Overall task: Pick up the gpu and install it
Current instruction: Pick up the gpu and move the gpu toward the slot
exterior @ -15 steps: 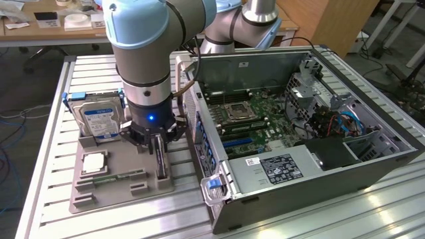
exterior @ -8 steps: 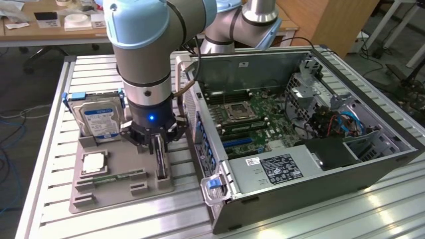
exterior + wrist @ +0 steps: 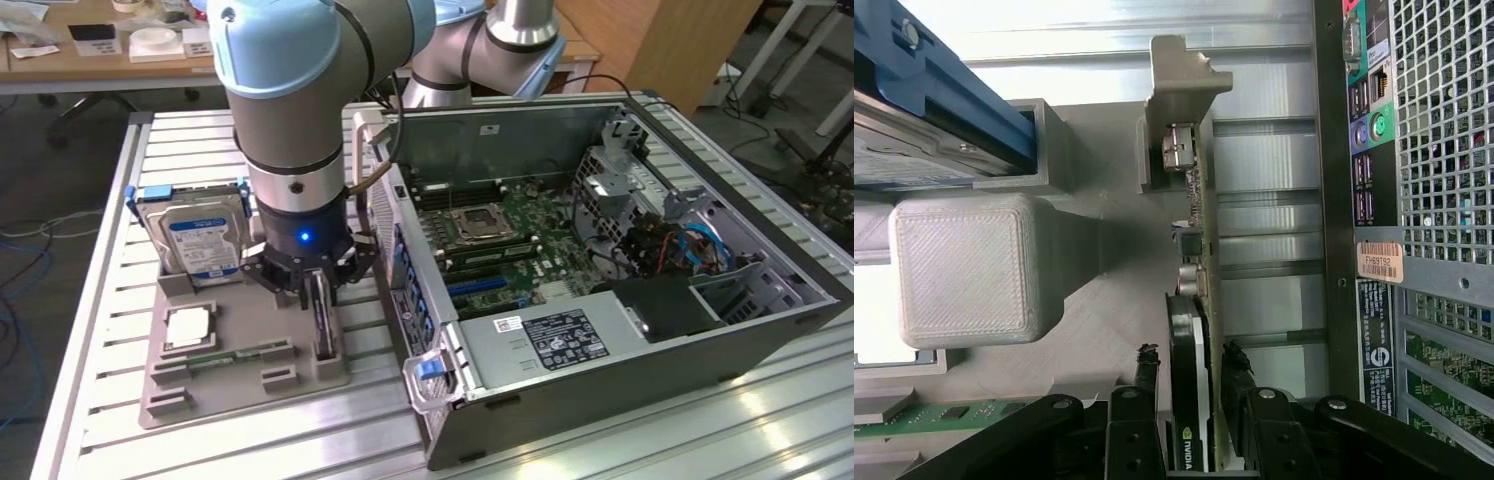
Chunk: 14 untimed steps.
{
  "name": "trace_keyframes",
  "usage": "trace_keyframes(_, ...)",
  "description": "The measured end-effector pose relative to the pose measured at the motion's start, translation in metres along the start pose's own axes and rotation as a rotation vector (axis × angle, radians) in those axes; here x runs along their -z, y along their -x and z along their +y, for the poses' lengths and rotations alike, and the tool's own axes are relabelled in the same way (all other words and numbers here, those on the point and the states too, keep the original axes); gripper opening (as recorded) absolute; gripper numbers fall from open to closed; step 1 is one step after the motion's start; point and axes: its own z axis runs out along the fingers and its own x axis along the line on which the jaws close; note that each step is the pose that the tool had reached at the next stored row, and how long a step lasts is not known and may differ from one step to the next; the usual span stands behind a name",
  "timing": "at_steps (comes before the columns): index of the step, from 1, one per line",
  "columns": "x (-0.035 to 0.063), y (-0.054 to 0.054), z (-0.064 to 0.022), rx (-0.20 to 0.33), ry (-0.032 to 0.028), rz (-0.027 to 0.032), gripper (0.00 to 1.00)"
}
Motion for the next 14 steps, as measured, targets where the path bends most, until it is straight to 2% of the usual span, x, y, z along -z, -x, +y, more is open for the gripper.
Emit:
trace_keyframes(4, 0.0, 0.0, 0.0, 0.0, 0.0, 0.0001, 0.38)
trace_keyframes(6, 0.0, 0.0, 0.0, 0.0, -0.0001, 0.0, 0.27)
trace_keyframes(14, 0.0, 0.0, 0.0, 0.0, 0.0, -0.0001, 0.27)
